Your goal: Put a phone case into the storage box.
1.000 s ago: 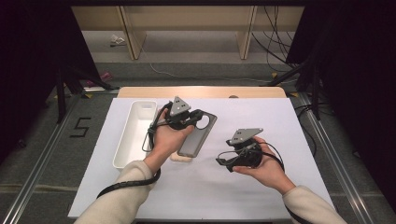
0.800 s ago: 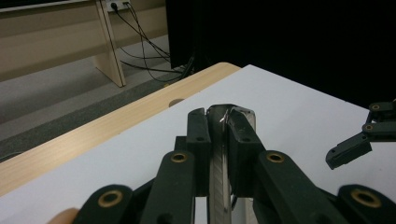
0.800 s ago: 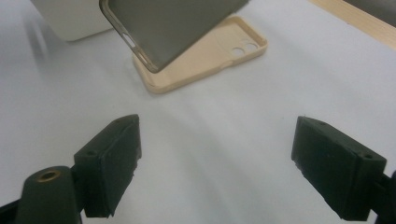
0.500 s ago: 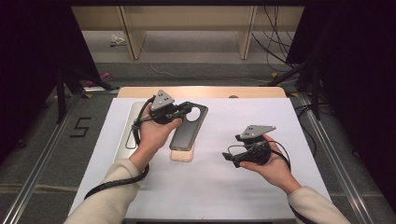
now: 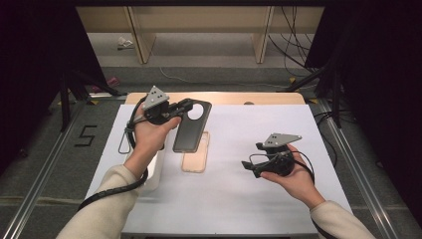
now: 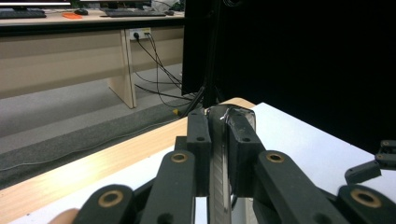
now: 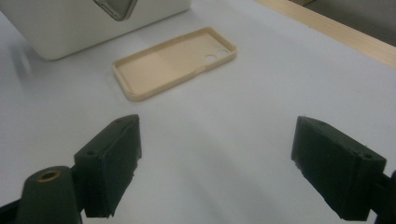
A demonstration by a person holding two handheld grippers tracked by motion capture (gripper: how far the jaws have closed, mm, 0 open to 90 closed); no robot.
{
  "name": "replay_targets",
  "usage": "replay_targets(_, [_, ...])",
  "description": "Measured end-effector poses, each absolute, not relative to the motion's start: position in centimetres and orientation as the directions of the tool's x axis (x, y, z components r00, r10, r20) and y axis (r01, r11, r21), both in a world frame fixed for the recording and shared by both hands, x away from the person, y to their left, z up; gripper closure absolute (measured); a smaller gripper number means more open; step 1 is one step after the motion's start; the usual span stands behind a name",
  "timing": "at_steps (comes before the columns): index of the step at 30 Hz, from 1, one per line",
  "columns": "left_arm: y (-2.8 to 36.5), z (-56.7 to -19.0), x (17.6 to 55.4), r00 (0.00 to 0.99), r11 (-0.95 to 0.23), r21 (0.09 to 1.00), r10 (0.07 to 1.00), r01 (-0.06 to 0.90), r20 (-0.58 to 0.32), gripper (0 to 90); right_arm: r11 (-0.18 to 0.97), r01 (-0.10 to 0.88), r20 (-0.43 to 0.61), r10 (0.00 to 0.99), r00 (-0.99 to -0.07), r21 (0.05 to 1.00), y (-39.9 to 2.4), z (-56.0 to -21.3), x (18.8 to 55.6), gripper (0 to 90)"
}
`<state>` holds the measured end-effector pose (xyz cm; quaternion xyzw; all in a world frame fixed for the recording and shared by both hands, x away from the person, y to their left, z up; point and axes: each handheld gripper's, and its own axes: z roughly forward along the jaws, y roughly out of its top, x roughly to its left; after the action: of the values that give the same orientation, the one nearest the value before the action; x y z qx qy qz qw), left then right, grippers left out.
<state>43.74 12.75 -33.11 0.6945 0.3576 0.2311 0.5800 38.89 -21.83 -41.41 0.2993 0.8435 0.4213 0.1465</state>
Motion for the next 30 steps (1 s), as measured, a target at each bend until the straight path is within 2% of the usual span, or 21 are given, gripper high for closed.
replay_targets(30, [17.8, -31.4, 45.9, 0.583, -0.034, 0.974, 0.805, 0.226, -0.108, 81.0, 0.469, 0.377, 0.001, 0.625, -0.781, 0.799, -22.4, -41.6, 38.8, 17.0])
